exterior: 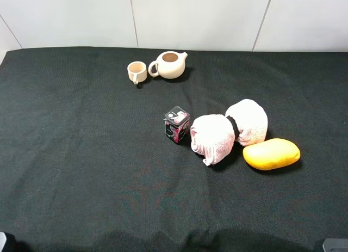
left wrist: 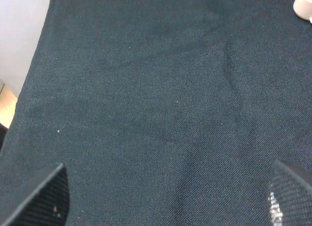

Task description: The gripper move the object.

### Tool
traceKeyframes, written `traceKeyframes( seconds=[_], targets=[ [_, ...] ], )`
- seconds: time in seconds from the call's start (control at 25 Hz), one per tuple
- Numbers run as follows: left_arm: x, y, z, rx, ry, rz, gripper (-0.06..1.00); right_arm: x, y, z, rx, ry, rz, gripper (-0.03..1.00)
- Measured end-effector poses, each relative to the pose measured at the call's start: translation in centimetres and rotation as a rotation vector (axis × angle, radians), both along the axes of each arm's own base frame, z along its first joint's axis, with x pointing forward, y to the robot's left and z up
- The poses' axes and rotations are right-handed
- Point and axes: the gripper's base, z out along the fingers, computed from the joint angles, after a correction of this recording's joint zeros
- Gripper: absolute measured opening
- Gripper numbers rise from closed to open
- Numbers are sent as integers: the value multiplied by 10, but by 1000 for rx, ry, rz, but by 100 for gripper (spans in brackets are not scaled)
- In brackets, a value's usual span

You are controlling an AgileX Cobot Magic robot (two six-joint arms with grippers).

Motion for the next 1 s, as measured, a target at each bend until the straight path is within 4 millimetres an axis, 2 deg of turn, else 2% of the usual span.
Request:
traceKeyframes(
  seconds=[0.12,0.72,1.0],
  targets=[
    [0,0,0,0,0,0,85,-6,2,-8,8,-9,4,69],
    [0,0,0,0,0,0,85,-38,5,-5,-17,-253,126,69],
    [0,0,0,0,0,0,85,-38,3,-9,-3,-309,117,69]
  ],
)
